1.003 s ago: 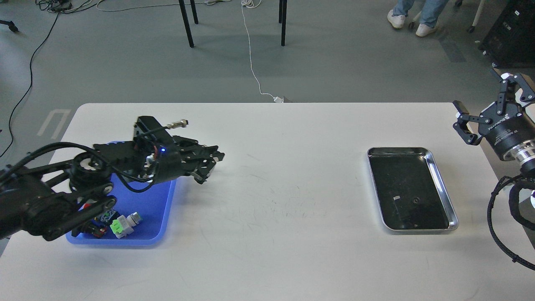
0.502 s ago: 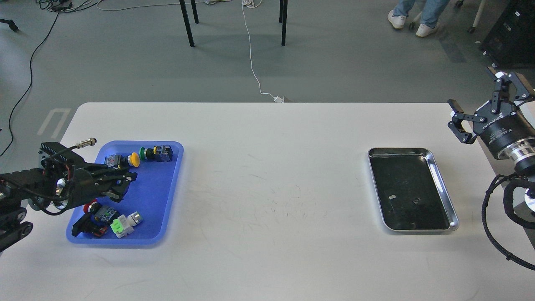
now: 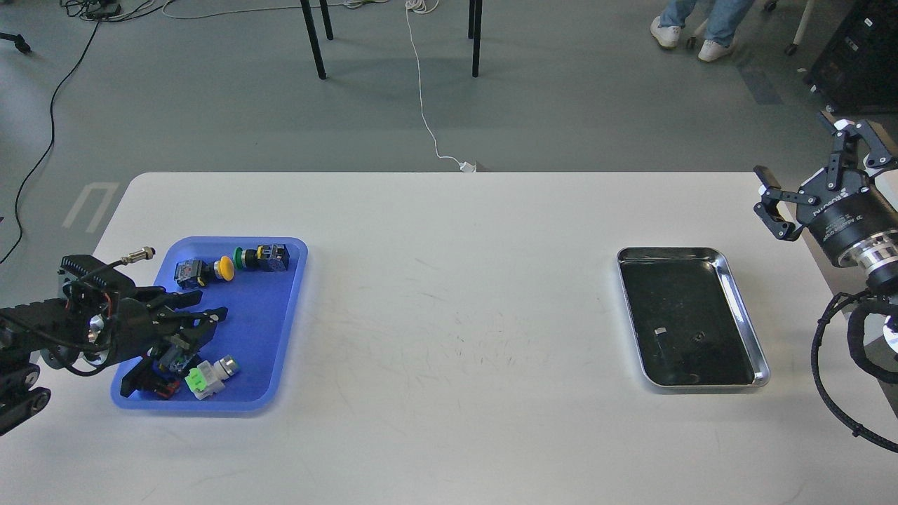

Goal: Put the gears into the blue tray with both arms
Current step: 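Carry the black piece into the blue tray and open the left gripper, then lift the left gripper away from the blue tray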

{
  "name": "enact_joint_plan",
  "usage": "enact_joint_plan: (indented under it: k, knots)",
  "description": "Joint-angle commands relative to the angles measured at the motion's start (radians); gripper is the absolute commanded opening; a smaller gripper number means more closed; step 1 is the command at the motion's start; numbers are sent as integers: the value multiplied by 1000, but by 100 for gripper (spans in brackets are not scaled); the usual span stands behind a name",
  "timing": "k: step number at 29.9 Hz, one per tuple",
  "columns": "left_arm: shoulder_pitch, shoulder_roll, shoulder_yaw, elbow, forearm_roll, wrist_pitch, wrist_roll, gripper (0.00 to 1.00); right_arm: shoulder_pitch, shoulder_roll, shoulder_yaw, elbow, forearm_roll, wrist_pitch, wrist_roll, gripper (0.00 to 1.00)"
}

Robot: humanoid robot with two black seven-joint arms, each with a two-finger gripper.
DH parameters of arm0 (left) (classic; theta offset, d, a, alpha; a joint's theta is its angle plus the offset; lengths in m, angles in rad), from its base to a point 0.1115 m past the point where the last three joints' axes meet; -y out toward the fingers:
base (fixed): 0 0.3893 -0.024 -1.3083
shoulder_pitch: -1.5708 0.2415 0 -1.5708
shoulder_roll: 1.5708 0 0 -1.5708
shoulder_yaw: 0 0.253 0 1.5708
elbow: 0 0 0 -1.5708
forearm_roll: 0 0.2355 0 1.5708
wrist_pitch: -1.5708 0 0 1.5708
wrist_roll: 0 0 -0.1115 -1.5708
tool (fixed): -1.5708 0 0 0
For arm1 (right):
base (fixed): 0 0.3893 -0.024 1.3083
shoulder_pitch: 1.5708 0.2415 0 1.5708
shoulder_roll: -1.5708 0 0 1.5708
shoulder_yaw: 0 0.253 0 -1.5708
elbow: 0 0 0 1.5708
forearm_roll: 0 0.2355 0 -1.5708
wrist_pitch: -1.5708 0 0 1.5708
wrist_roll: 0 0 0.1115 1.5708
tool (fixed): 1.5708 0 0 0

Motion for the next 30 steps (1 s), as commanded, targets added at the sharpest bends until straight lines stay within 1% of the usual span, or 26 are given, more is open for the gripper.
enact_joint_plan:
  k: [1, 3, 4, 6, 8, 11, 13, 16, 18, 22, 27, 30]
  knots:
    - [-14, 11, -25, -3, -52, 11, -7, 74, 3, -7, -4, -3, -1, 3, 0, 96]
    - [-24, 10, -68, -2, -182, 21, -4, 86, 6, -19, -3, -6, -9, 5, 0, 96]
    - [-35, 8, -94, -2, -279, 18, -3, 90, 12, -28, -3, -6, -14, 5, 0, 96]
    - [-67, 2, -113, -3, -458, 14, -3, 95, 32, -44, -3, -4, -17, 6, -3, 96]
    - [-110, -4, -113, -3, -636, 11, 0, 97, 53, -65, -7, -3, -23, 8, -6, 96]
    - [-170, -10, -114, -3, -880, 6, 3, 97, 76, -93, -7, -1, -83, 6, -8, 96]
    - [-194, -36, -122, -3, -989, -9, 6, 97, 90, -107, -7, 0, -121, 6, -8, 96]
    - [-247, -113, -123, -3, -1177, -61, 21, 97, 109, -134, -4, 5, -152, 6, -8, 96]
    - [-270, -140, -131, -2, -1285, -84, 33, 97, 124, -149, -7, 13, -155, 8, -11, 96]
    - [-276, -176, -182, -2, -1476, -104, 67, 98, 138, -182, -14, 36, -187, 8, -11, 96]
    - [-273, -216, -298, -2, -1652, -123, 66, 98, 139, -245, -21, 105, -355, 8, -12, 96]
    - [-268, -235, -347, 0, -1737, -147, 67, 98, 162, -291, -37, 142, -487, 12, -29, 96]
